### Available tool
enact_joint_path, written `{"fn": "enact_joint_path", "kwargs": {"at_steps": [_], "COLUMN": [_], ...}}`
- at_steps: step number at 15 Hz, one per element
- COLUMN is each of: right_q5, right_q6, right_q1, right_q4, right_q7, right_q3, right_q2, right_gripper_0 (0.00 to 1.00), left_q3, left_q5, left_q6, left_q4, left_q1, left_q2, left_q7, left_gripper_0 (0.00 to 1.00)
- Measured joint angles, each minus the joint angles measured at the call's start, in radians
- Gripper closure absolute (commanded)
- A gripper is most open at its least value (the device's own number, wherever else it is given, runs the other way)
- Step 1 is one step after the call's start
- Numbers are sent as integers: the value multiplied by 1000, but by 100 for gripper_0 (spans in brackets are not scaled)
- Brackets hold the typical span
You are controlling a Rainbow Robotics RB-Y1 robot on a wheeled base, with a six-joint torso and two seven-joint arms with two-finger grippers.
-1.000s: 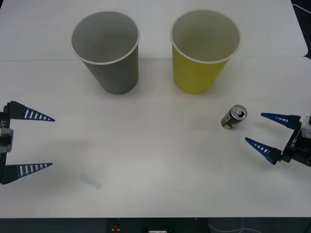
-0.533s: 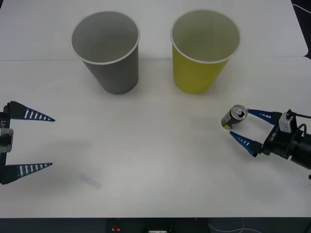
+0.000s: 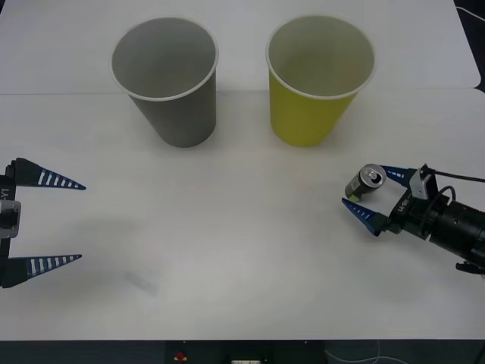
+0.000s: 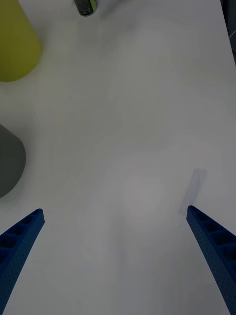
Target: Put the can into the green bin and the plastic bottle into the gray bin
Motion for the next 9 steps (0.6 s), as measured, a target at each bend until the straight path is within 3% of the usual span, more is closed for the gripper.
{"fn": "enact_joint_path", "kwargs": {"at_steps": [1,2,3,4,5,9], "right_q5": [0,0,2,6,10,13], "right_q6": [1,1,1,1,1,-1], "right_q1": [0,0,-1,-3,-6,-12], "right_q4": [0,0,0,0,-1,0], "right_q7": [1,2,4,5,6,2], "right_q3": [0,0,0,1,2,11], "right_q2": [1,1,1,1,1,1], "right_gripper_0": [0,29,71,95,100,100], "left_q3": [0,0,0,0,0,0], "left_q5": [0,0,0,0,0,0], "left_q6": [0,0,0,0,0,0], "left_q4": [0,0,0,0,0,0], "left_q1": [0,0,0,0,0,0], "left_q2": [0,0,0,0,0,0], "left_q7": [0,0,0,0,0,0], "left_gripper_0": [0,0,0,0,0,0]}}
